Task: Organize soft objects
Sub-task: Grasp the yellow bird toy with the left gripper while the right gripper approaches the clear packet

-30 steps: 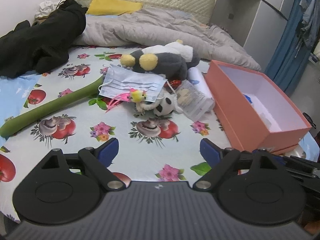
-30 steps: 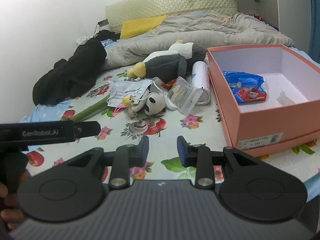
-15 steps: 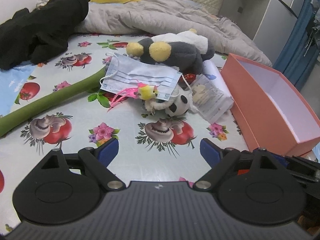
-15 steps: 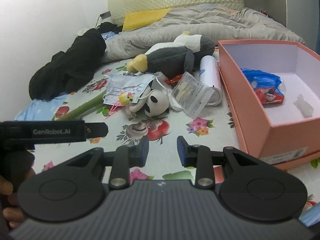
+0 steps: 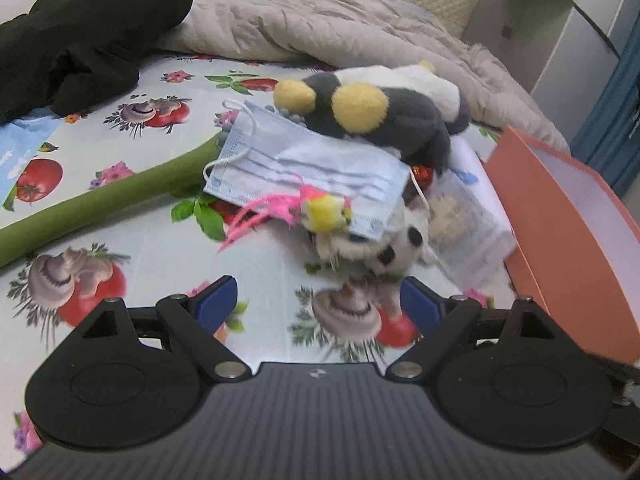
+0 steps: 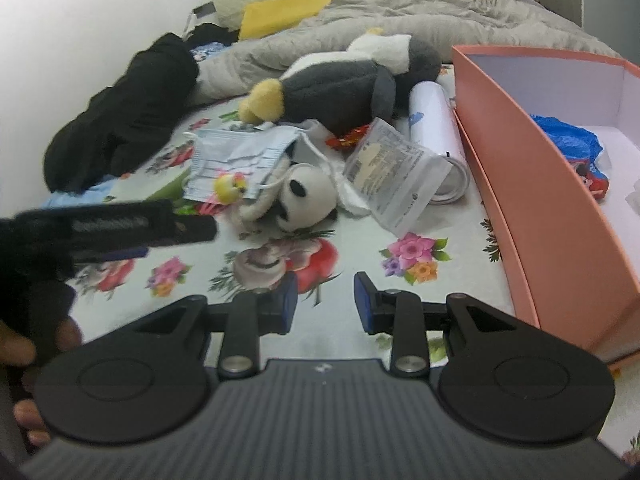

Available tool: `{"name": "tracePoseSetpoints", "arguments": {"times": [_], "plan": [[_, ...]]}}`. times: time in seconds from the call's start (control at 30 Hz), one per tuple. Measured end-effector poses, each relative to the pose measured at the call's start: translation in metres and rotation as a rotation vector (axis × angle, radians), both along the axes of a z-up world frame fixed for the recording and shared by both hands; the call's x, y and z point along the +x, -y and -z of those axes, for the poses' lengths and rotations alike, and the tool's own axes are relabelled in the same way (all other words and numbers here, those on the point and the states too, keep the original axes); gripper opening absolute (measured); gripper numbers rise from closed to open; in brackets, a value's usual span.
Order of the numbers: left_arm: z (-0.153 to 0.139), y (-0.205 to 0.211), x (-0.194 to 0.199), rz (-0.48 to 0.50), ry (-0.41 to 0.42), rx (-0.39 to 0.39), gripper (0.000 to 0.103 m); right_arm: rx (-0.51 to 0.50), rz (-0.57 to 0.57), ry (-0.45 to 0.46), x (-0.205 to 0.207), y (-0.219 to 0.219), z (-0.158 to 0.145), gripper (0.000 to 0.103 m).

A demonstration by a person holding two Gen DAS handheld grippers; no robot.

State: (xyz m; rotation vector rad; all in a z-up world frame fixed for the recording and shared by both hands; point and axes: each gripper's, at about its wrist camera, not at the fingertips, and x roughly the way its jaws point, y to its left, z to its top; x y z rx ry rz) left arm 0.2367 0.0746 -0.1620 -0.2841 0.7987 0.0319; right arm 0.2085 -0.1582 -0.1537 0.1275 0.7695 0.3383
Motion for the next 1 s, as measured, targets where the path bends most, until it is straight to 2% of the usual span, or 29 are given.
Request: {"name": "tracePoseSetpoints", "arguments": {"times": [0.13, 0.23, 0.27, 0.47, 0.73, 0.8, 0.93, 1.0], "plan": [[0.007, -0.006, 0.019, -0.004, 0.007, -0.037, 0.090, -0.021, 0.035, -0.011, 0.023, 0.002, 0.012, 0.035], [0.010, -0.009, 0.030, -0.002, 0.029, -0.063, 0.087, -0.040, 0.079, -0.011, 0.040, 0.006, 0.020, 0.056], [0.011, -0.009, 0.034, 0.000, 0.036, -0.066, 0.086, -0.042, 0.093, -0.013, 0.045, 0.007, 0.022, 0.058], [0.021, -0.005, 0.053, 0.017, 0.050, -0.065, 0.075, -0.034, 0.127, -0.021, 0.067, 0.011, 0.030, 0.058], [0.032, -0.009, 0.067, -0.020, 0.067, -0.085, 0.059, -0.023, 0.192, 0.001, 0.090, 0.017, 0.037, 0.057], [0.035, -0.011, 0.070, -0.025, 0.063, -0.104, 0.053, -0.009, 0.193, -0.004, 0.098, 0.018, 0.040, 0.057], [0.037, -0.011, 0.070, -0.023, 0.067, -0.110, 0.049, 0.026, 0.158, 0.015, 0.105, 0.017, 0.043, 0.057], [0.036, -0.009, 0.068, -0.022, 0.070, -0.108, 0.048, 0.044, 0.146, 0.004, 0.107, 0.016, 0.045, 0.053]]}}
